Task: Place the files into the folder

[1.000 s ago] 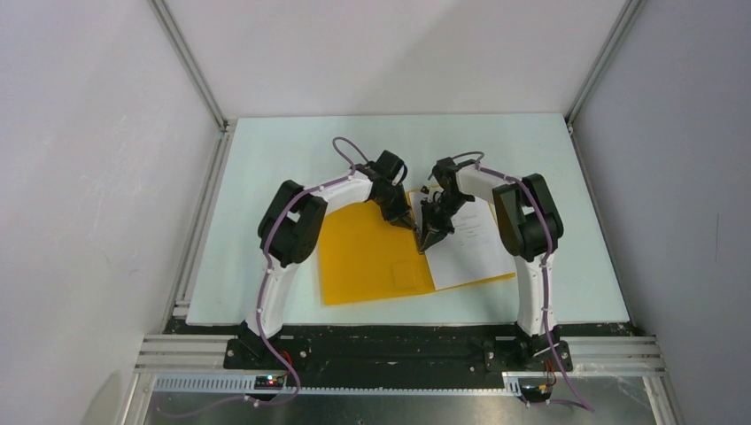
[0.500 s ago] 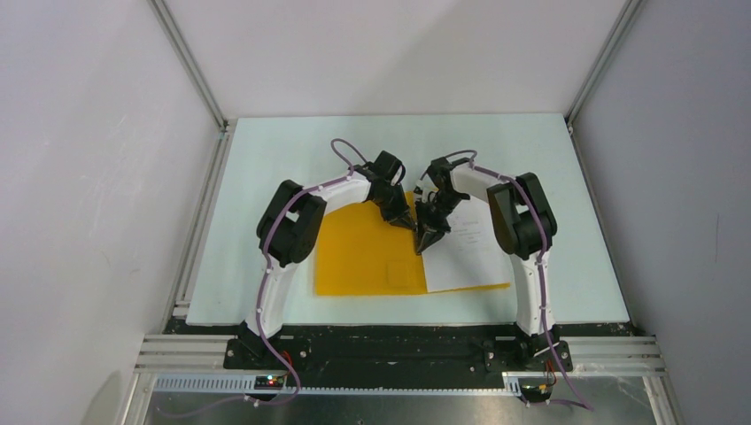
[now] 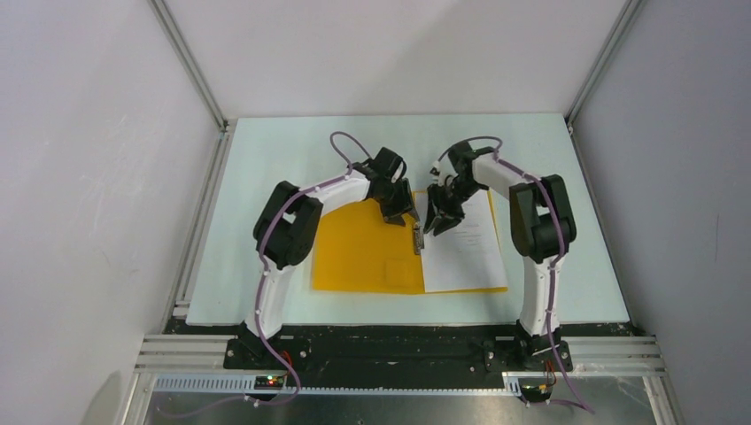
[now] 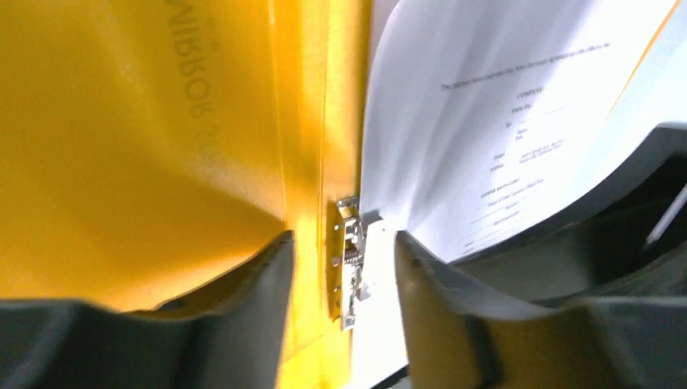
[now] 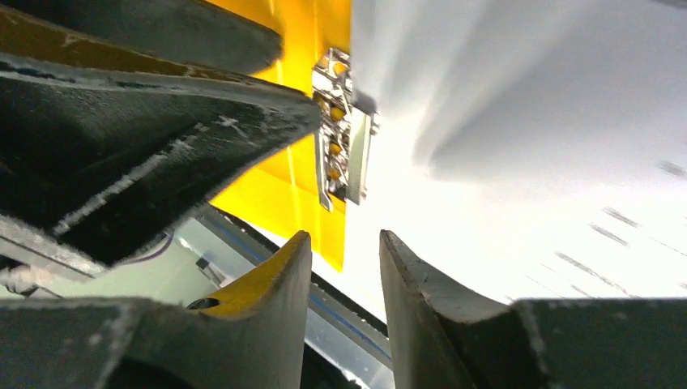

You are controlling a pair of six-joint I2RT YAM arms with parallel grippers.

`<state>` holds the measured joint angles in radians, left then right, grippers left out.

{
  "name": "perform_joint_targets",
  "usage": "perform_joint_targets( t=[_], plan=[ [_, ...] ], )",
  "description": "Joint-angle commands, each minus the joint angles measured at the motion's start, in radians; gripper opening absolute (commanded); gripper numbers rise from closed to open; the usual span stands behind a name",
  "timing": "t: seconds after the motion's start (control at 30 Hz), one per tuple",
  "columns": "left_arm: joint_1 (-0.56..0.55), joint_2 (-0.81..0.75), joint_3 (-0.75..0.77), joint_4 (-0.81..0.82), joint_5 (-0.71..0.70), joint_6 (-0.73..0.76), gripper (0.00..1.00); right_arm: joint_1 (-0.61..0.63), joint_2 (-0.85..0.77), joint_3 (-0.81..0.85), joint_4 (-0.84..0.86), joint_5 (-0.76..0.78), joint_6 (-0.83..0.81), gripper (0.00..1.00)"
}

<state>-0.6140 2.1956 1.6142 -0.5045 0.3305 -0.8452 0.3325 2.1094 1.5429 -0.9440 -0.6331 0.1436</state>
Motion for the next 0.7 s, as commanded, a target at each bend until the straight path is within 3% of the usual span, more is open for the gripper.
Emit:
perform_joint_targets(
  t=[0.0, 0.17, 0.27, 0.4, 0.53, 0.67],
  plan=[
    [0.033, -0.149, 0.073, -0.022, -0.064, 0.166, 0.59, -0.060, -0.121, 0.006, -0.031, 0.026, -0.056, 0.43],
    [0.116, -0.343, 0.069, -0.033, -0.082, 0.388, 0.75, -0.129, -0.246, -0.048, -0.037, 0.066, -0.165, 0.48],
    [0.230, -0.513, -0.105, -0.040, -0.131, 0.444, 0.87, -0.191, -0.318, -0.116, -0.023, 0.128, -0.178, 0.58],
    [0.405, -0.641, -0.382, -0.052, -0.103, 0.514, 0.91, -0.297, -0.384, -0.206, -0.002, 0.153, -0.190, 0.74],
    [0.550, -0.663, -0.564, -0.055, -0.059, 0.527, 0.92, -0.388, -0.370, -0.225, 0.016, 0.175, -0.256, 0.83],
    [0.583, -0.598, -0.612, -0.039, 0.107, 0.589, 0.94, -0.434, -0.310, -0.231, 0.027, 0.164, -0.301, 0.87]
  ],
)
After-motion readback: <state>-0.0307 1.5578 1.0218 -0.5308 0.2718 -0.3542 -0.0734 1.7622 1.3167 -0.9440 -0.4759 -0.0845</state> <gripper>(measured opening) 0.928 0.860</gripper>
